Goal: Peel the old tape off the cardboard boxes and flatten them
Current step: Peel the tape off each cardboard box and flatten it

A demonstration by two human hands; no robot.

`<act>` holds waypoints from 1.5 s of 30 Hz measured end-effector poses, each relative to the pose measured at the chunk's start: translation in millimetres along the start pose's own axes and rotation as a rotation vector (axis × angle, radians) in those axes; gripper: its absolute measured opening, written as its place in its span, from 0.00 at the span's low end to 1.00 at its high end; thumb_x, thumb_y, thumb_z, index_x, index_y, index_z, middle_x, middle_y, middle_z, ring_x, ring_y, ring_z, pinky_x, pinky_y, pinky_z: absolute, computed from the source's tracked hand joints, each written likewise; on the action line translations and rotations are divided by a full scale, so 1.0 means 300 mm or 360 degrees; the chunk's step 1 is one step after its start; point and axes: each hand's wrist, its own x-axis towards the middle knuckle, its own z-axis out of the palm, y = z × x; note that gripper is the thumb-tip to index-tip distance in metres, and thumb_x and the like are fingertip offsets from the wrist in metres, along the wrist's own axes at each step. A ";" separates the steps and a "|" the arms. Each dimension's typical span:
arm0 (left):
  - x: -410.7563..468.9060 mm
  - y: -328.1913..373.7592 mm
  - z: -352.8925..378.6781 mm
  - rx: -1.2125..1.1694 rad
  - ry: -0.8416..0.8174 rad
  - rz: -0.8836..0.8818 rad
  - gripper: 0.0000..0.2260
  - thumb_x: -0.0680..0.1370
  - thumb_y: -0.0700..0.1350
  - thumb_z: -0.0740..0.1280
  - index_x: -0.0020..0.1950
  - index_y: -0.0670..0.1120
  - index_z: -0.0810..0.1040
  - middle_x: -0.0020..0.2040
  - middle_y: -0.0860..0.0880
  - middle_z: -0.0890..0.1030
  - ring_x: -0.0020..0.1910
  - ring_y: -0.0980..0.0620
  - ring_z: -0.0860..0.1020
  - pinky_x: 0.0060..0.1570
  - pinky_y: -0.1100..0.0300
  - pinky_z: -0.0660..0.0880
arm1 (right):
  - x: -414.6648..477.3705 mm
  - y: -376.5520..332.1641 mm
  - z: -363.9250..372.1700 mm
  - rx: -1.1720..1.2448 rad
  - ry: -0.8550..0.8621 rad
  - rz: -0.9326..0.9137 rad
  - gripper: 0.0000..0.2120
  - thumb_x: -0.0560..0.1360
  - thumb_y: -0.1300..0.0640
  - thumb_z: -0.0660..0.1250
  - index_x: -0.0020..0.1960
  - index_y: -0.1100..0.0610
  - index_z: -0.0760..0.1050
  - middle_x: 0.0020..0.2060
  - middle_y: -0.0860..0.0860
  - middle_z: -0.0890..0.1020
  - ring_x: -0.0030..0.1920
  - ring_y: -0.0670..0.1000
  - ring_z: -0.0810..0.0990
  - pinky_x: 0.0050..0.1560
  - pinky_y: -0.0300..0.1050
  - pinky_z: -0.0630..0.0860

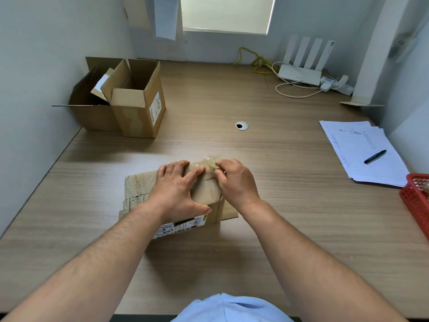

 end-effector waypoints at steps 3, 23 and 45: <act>0.001 -0.003 -0.002 -0.0024 -0.0018 0.0006 0.47 0.58 0.77 0.59 0.74 0.64 0.52 0.75 0.49 0.56 0.72 0.51 0.49 0.72 0.51 0.43 | -0.001 0.008 -0.006 0.0338 0.0130 0.0320 0.21 0.76 0.62 0.63 0.69 0.57 0.68 0.49 0.57 0.81 0.52 0.59 0.79 0.55 0.51 0.73; 0.004 -0.015 0.008 -0.0029 -0.0018 0.0046 0.48 0.58 0.77 0.59 0.75 0.64 0.51 0.75 0.50 0.55 0.71 0.53 0.48 0.72 0.52 0.41 | -0.003 0.088 -0.017 0.0479 -0.0034 0.0448 0.11 0.78 0.56 0.63 0.38 0.57 0.76 0.34 0.50 0.79 0.36 0.51 0.75 0.40 0.44 0.71; -0.069 0.023 -0.009 0.0076 -0.0066 0.0345 0.47 0.59 0.76 0.60 0.75 0.62 0.52 0.74 0.47 0.54 0.73 0.48 0.50 0.72 0.52 0.40 | -0.035 0.053 0.008 0.1477 0.0059 0.1074 0.03 0.76 0.64 0.65 0.43 0.61 0.73 0.36 0.56 0.77 0.33 0.50 0.75 0.35 0.42 0.71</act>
